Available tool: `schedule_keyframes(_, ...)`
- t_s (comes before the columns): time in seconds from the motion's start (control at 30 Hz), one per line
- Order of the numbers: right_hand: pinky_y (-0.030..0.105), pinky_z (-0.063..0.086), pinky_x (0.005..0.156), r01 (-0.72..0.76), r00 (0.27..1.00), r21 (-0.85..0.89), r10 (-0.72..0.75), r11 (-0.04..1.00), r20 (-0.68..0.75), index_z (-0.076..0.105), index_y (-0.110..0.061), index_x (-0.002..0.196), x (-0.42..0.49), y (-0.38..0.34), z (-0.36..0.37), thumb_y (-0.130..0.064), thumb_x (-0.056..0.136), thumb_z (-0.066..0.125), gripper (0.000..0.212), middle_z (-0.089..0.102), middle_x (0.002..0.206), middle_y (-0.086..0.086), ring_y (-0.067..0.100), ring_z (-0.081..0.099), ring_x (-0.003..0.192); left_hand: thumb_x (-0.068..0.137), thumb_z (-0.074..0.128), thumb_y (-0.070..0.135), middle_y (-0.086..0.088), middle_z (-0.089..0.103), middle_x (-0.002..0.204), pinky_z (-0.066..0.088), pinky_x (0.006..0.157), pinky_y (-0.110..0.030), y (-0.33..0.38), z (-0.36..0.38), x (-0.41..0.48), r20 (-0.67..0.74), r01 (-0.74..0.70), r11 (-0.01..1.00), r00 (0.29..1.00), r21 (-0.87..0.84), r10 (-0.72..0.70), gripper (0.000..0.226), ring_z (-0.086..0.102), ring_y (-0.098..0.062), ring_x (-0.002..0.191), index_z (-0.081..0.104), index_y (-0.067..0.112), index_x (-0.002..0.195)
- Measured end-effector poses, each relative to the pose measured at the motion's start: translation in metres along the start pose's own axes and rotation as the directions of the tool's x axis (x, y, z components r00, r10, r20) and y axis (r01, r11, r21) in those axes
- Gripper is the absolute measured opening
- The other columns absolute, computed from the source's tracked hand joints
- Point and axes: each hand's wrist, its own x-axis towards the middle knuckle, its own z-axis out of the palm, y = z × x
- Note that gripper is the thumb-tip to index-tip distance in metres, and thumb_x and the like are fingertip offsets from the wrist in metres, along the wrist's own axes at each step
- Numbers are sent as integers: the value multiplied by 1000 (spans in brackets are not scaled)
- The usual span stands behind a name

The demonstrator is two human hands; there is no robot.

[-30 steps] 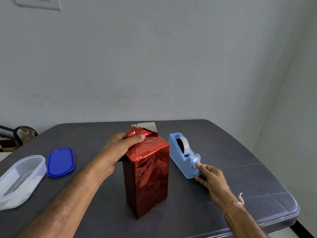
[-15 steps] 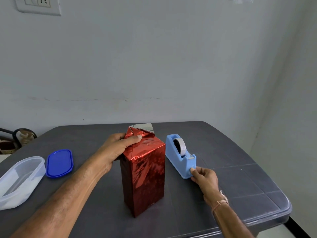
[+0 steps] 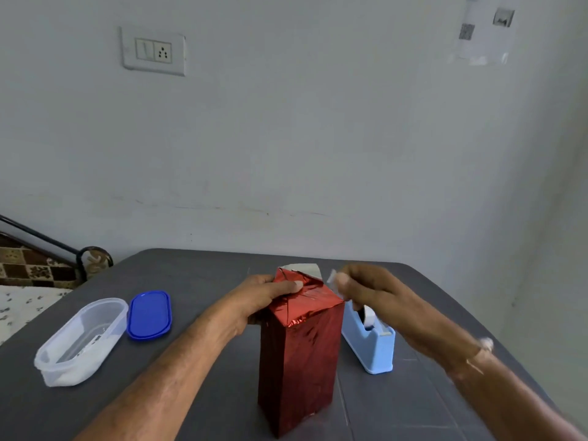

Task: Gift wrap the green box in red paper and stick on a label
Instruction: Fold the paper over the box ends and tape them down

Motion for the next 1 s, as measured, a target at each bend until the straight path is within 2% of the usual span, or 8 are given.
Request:
schedule_keyframes(0.13, 27, 35, 68, 69, 975, -257, -10, 964, 222, 61, -10, 89, 38, -21, 6, -43, 104, 55, 37, 46, 77, -4, 8, 41, 72, 82, 81, 45, -1, 76, 85, 53, 65, -26, 0, -3, 5, 28, 26, 1000, 999, 2, -26, 40, 67, -12, 70, 77, 15, 108)
schedule_keyframes(0.23, 27, 37, 69, 55, 952, -392, 70, 918, 297, 63, -14, 89, 53, -25, 12, -48, 103, 55, 37, 48, 76, -7, 7, 42, 70, 82, 81, 44, -2, 75, 84, 53, 65, -26, -3, -4, 8, 41, 28, 1000, 999, -13, -28, 36, 66, -12, 69, 77, 15, 104)
schedule_keyframes(0.33, 27, 36, 68, 50, 934, -452, 118, 891, 337, 63, -7, 93, 61, -29, 19, -45, 104, 54, 41, 47, 75, -4, 9, 41, 69, 89, 76, 41, -1, 74, 80, 51, 61, -26, -5, -4, 9, 42, 28, 999, 999, -28, -27, 27, 65, -11, 64, 76, 17, 99)
schedule_keyframes(0.57, 28, 41, 69, 74, 923, -544, 149, 836, 354, 66, -13, 88, 71, -29, 24, -45, 103, 56, 37, 53, 75, -3, 9, 47, 69, 91, 74, 44, 0, 73, 78, 53, 60, -26, -5, -5, 10, 65, 7, 1000, 998, -30, -5, 28, 66, -11, 62, 74, 17, 99)
schedule_keyframes(0.67, 28, 43, 69, 133, 938, -666, 123, 734, 323, 67, -22, 86, 72, -28, 31, -48, 99, 60, 30, 60, 77, -9, 5, 52, 69, 89, 75, 46, 2, 73, 76, 52, 58, -24, -6, -4, 10, 70, -4, 1000, 998, -18, 6, 27, 66, -8, 59, 75, 19, 96)
schedule_keyframes(0.77, 29, 39, 69, 141, 958, -757, 105, 638, 267, 63, -32, 84, 71, -28, 38, -56, 97, 59, 27, 56, 74, -15, 5, 52, 72, 89, 74, 45, 2, 74, 77, 53, 59, -24, -5, -4, 10, 69, -10, 1000, 998, -20, 12, 29, 67, -9, 61, 76, 17, 100)
schedule_keyframes(0.87, 29, 39, 73, 132, 971, -808, 90, 575, 222, 70, -33, 92, 68, -30, 37, -61, 95, 58, 31, 60, 79, -16, 8, 57, 82, 87, 76, 46, 1, 75, 78, 53, 60, -25, -5, -4, 10, 68, -9, 1000, 998, -14, 10, 28, 67, -9, 62, 75, 19, 94)
schedule_keyframes(1.0, 30, 40, 75, 152, 981, -861, 32, 485, 191, 73, -30, 97, 66, -33, 39, -66, 92, 58, 39, 71, 95, -9, 15, 64, 89, 85, 78, 46, 1, 75, 80, 54, 63, -25, -6, -3, 11, 53, -9, 1000, 999, -14, 9, 36, 68, -9, 65, 77, 15, 104)
